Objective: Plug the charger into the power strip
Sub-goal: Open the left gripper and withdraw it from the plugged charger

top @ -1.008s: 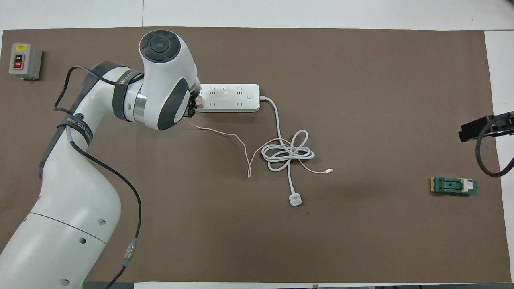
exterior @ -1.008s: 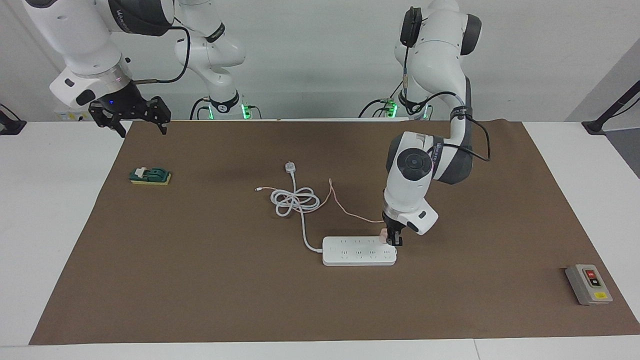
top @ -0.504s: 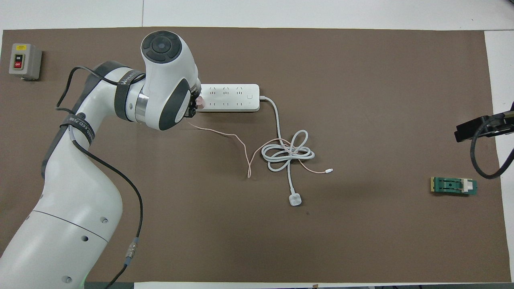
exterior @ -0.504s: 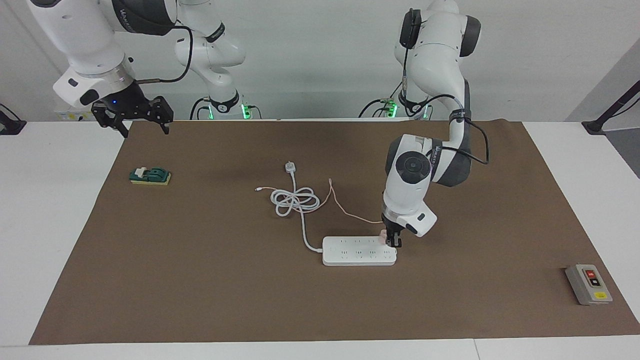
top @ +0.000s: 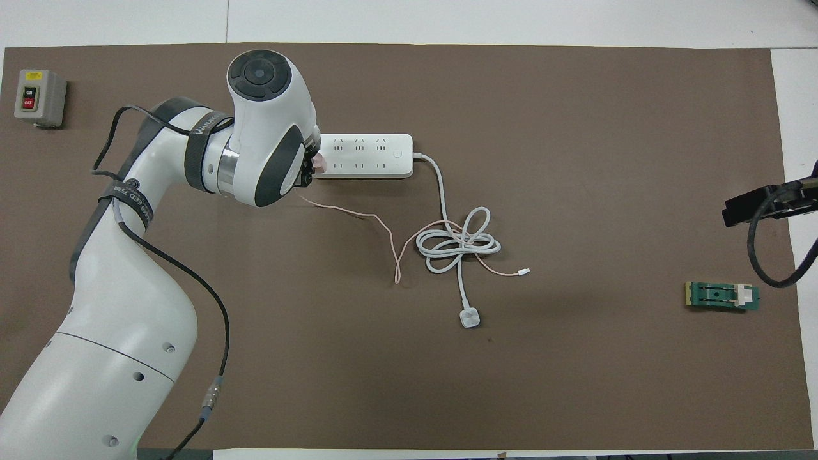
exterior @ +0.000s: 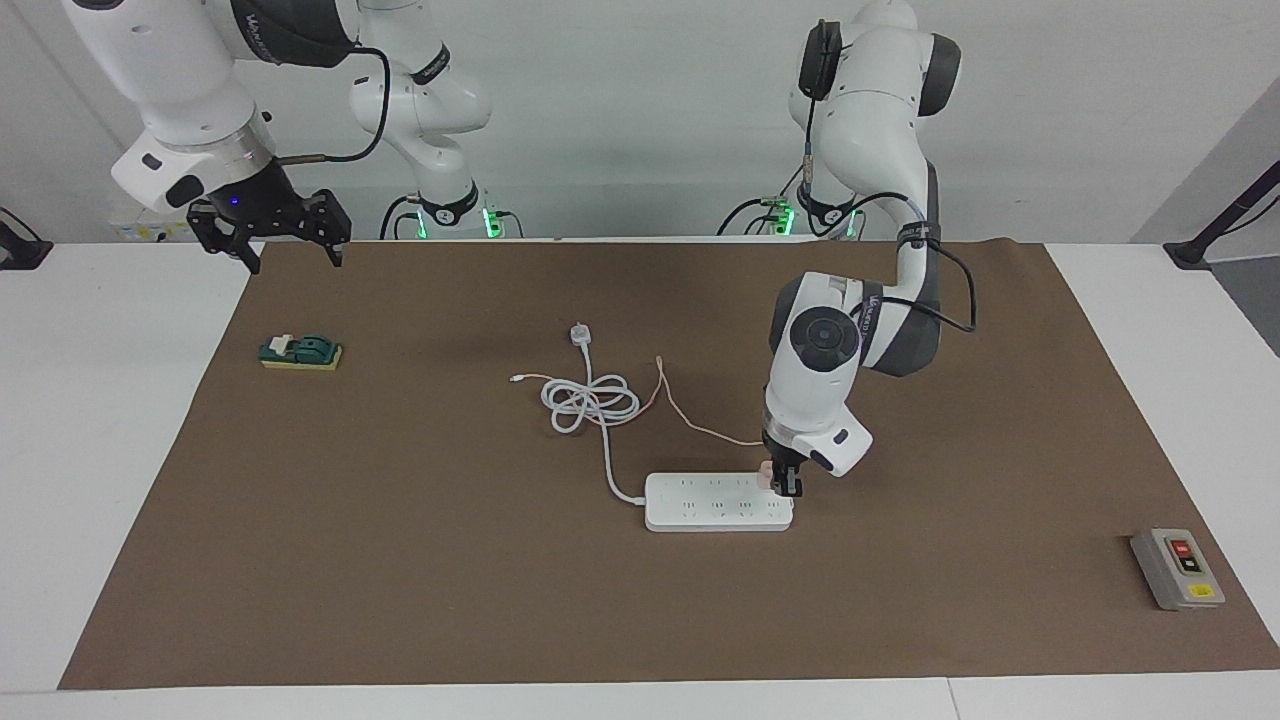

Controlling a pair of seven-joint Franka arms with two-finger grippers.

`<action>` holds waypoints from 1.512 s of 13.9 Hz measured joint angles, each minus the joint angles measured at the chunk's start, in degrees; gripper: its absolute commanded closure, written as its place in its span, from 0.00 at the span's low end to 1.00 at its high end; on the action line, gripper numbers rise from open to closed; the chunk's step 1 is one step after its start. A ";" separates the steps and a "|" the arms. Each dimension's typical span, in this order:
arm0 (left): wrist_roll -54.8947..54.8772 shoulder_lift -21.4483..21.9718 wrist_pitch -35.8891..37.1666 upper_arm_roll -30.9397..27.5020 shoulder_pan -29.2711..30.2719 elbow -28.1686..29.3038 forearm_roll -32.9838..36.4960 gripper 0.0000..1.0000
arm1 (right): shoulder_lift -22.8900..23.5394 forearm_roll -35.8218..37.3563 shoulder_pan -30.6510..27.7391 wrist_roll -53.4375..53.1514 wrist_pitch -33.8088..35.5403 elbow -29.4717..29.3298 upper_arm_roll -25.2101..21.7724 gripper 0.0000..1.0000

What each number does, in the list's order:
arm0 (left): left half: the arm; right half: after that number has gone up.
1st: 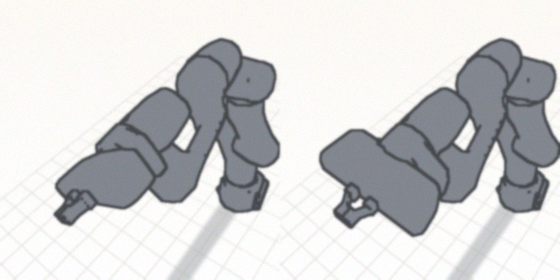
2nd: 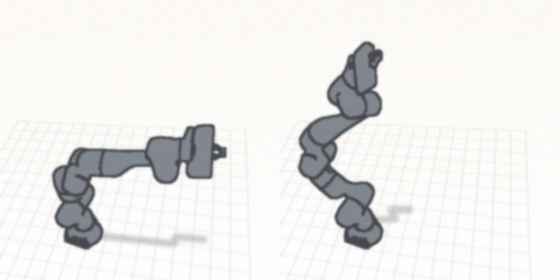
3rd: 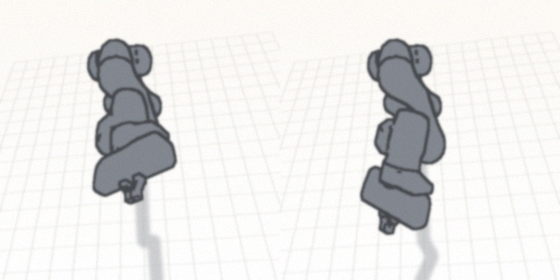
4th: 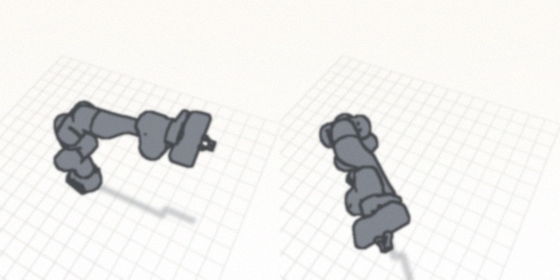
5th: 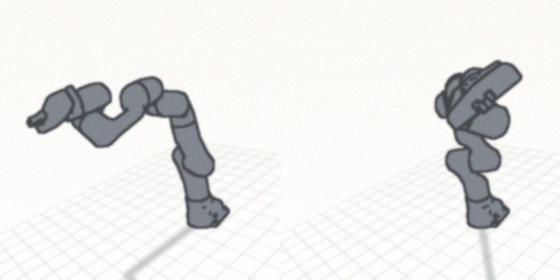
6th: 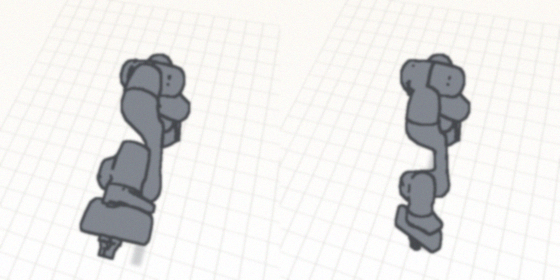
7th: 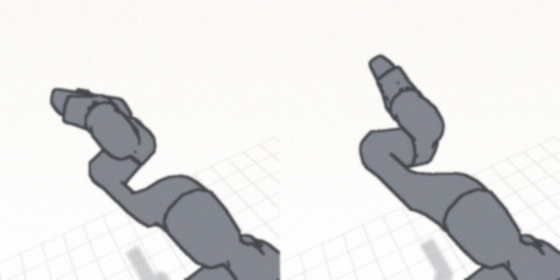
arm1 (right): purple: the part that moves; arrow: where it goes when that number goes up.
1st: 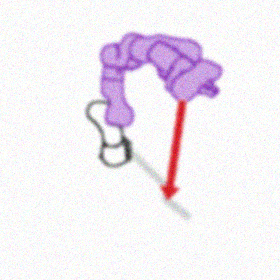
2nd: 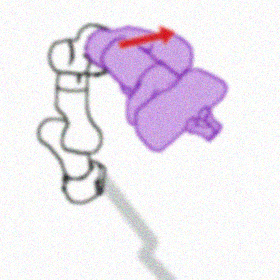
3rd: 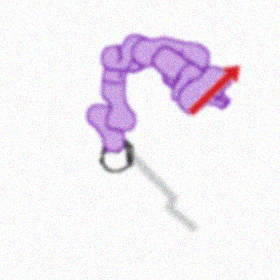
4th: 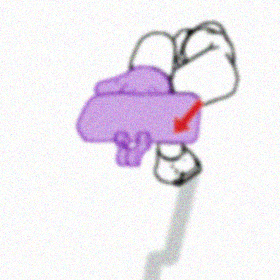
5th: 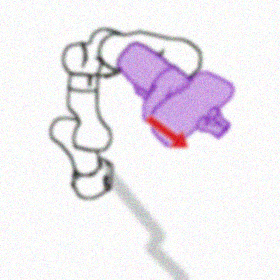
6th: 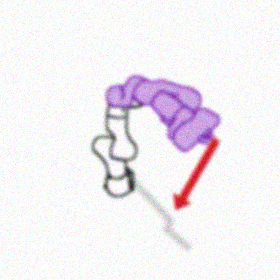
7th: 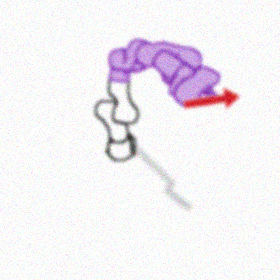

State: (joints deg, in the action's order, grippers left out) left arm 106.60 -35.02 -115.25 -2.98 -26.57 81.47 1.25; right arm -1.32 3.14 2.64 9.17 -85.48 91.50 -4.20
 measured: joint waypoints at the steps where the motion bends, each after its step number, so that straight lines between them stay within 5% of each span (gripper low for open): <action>1: -0.25 -0.01 0.05 0.00 0.00 -0.06 0.00 0.06 | -0.01 0.00 0.00 0.00 0.00 0.00 0.00 0.00; 4: -1.92 0.29 1.36 -0.33 0.36 -0.83 -0.03 0.00 | -0.04 0.00 0.00 0.00 0.00 0.00 0.00 0.00; 9: -10.31 4.97 14.05 -0.38 3.65 -8.91 -0.15 0.00 | -0.06 0.00 0.00 0.00 0.00 0.00 0.00 0.00; 18: -72.69 21.72 31.03 -1.14 17.33 -9.97 -1.60 0.00 | -0.45 0.00 -0.07 0.00 0.00 -0.14 -0.04 0.00; 21: -87.46 25.60 31.78 -1.17 22.00 -5.80 -1.67 0.00 | -0.45 0.00 -0.07 0.00 0.00 -0.14 -0.04 0.00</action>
State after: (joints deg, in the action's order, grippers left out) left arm 19.14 -9.42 -83.46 -4.15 -4.57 75.67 -0.42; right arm -1.77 3.14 2.57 9.17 -85.48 91.36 -4.24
